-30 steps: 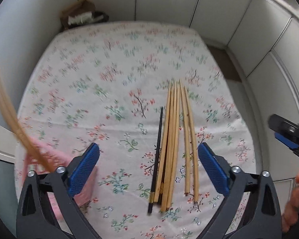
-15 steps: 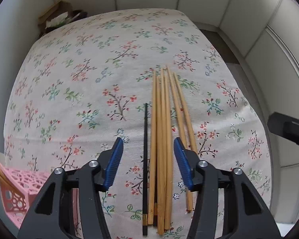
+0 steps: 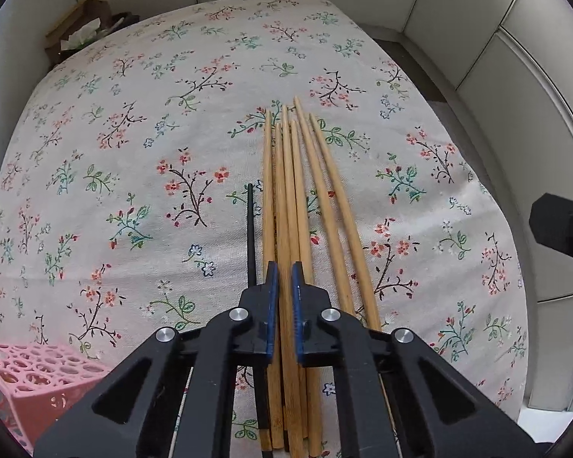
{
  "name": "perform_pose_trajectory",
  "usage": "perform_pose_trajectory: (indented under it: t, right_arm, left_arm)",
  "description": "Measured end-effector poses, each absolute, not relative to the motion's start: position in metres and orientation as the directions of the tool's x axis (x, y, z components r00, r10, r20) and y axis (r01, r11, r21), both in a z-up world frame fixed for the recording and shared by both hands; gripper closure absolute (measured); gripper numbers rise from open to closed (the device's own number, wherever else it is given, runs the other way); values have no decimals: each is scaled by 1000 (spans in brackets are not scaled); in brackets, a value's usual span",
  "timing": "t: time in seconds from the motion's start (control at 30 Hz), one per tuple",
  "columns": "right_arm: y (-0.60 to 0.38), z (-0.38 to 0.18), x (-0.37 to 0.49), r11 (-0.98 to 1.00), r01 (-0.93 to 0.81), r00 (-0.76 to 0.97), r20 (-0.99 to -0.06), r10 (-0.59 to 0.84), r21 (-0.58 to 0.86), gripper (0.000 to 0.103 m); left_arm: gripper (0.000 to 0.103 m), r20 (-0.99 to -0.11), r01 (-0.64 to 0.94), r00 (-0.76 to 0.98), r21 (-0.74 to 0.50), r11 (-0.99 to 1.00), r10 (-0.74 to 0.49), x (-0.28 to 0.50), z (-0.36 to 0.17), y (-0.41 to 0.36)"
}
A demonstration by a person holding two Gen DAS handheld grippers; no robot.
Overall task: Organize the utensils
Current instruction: 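Move the left tool back to the chopstick pile and open it, then grasp a chopstick with the left tool while the right tool grasps another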
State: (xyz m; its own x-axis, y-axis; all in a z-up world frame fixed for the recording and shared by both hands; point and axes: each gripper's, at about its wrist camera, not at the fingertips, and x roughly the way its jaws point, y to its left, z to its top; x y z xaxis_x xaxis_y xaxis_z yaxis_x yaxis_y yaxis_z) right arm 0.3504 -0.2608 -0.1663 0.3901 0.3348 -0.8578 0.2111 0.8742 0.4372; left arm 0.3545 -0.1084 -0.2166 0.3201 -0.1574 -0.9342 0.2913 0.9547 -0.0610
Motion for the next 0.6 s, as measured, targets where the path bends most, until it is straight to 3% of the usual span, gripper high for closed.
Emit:
perform_pose_trajectory:
  t: [0.43, 0.6]
  right_arm:
    - [-253, -193, 362, 919, 172, 314, -904, 291, 356, 62]
    - [-232, -219, 374, 950, 94, 260, -928, 266, 298, 76]
  left_arm:
    - [97, -899, 273, 370, -138, 952, -236, 342, -184, -98]
    - [97, -867, 287, 436, -122, 950, -243, 332, -169, -99]
